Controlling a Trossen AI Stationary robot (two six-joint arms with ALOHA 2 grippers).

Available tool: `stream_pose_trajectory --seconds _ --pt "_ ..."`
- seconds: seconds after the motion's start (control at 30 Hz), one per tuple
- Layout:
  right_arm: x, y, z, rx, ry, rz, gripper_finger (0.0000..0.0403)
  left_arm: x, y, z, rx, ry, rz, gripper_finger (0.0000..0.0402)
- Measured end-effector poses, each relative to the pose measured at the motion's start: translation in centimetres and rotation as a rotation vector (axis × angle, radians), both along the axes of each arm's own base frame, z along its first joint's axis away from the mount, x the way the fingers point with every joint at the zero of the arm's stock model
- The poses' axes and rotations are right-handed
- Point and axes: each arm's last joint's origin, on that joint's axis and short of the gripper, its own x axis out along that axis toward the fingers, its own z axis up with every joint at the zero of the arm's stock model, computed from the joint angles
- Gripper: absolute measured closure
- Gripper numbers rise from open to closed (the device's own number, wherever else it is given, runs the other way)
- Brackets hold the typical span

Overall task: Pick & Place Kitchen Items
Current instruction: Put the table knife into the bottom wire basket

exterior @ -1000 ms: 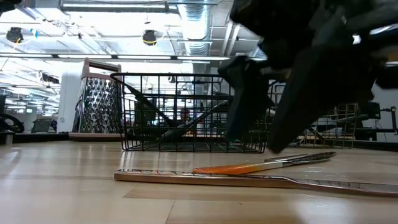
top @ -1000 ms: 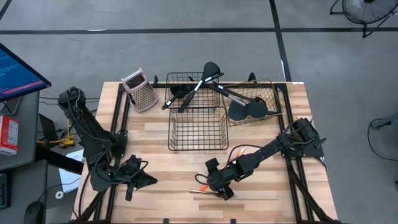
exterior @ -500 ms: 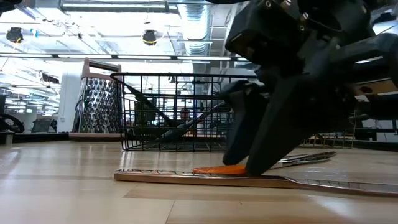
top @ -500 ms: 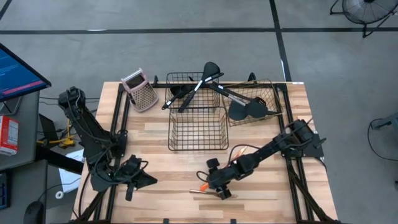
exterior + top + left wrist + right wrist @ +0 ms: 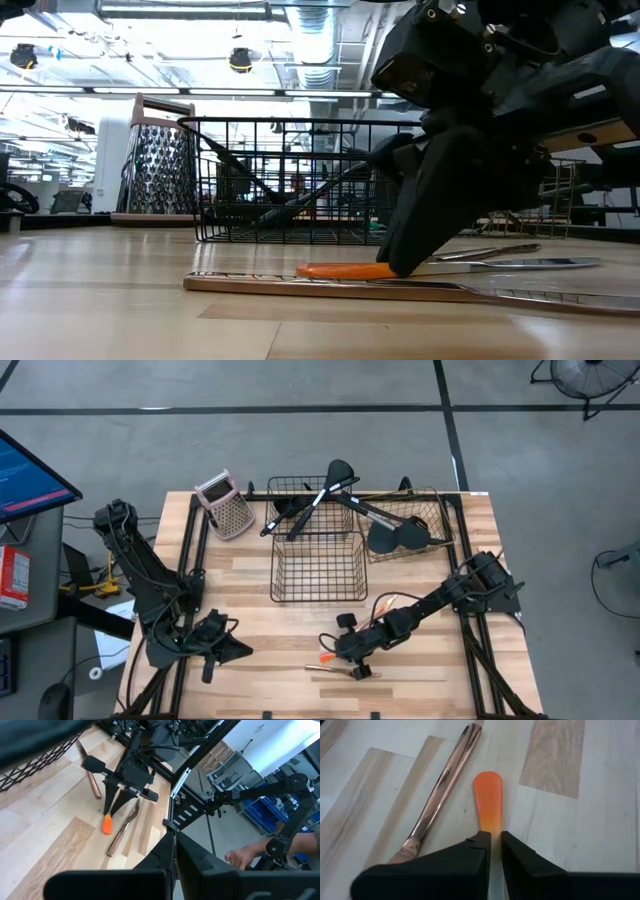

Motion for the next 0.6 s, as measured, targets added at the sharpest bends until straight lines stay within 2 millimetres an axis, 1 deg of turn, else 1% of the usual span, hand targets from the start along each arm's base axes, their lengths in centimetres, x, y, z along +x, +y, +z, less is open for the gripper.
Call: stream_pose_trajectory --seconds 0.17,0.33,0.43,0.6 --pt "-0.3 0.0 0.6 0.018 0.004 -0.027 0.0375 0.0 0.0 0.0 0.0 0.0 0.0 0.04" --pt "-0.7 0.0 1.8 0.012 -0.009 -0.034 0.0375 0.0 0.0 0.0 0.003 0.001 0.001 0.04" --pt "-0.9 -0.1 2.6 0.015 -0.014 -0.033 0.0382 0.0 0.0 0.0 0.005 0.001 0.0 0.04" --pt "-1.2 -0.2 3.2 0.007 0.003 -0.034 0.0396 0.0 0.0 0.0 0.029 -0.002 -0.003 0.0401"
